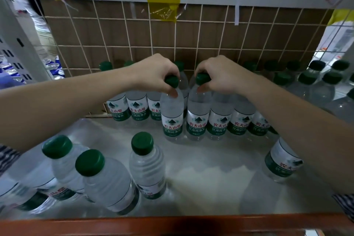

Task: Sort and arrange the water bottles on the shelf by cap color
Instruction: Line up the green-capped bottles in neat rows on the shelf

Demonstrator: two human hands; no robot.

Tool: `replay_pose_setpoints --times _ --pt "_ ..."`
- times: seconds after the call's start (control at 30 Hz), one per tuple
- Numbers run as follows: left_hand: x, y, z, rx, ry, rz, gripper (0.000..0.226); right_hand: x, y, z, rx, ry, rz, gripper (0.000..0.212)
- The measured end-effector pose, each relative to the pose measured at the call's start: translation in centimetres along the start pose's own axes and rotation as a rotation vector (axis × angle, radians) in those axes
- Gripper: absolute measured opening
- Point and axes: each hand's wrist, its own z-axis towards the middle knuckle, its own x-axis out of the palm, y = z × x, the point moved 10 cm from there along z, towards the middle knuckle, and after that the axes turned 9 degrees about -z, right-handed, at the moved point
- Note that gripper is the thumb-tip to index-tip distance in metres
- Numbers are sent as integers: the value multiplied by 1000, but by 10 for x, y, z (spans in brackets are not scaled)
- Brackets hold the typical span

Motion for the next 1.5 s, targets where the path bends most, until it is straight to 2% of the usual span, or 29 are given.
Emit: replay_pose_setpoints --times 0.1,0.2,0.33,0.5,0.6,0.67,0.73,0.8,0.87,0.97,1.17,1.37,1.5 --pt "0 -5 3 -9 -57 -29 34 -1 0 -3 11 -20 3 43" --pt "2 -5 3 -45 -80 -30 41 0 1 -4 20 -31 1 47" --pt "7 -5 -1 -89 -30 -24 47 -1 4 -11 33 -72 8 51" --pt "2 -10 -33 -138 100 -27 49 -18 23 -32 -29 -295 -95 39" --pt "-16 -17 -71 -120 92 -37 40 -33 62 -51 -171 -401 24 26" --pt "-22 -22 -101 -117 106 -77 41 -34 96 -64 -289 -332 204 26" --pt "-23 -28 -130 -112 157 -98 49 -27 130 -75 -393 -180 318 32" --pt "-18 -36 -157 -93 228 -118 47 -17 159 -85 -493 -62 323 35" --pt "-11 -42 -179 -97 296 -134 47 -7 175 -89 -544 -19 234 42" --pt "-10 -42 -196 -98 295 -5 61 2 182 -87 -497 -51 93 44" --pt "-10 -50 -194 57 175 146 42 0 173 -82 -380 -108 36 47" --pt "-20 -25 -174 9 181 54 36 -10 150 -44 -299 -134 84 36" --pt "-35 6 -150 -30 141 29 43 -15 141 -5 -276 -153 27 36"
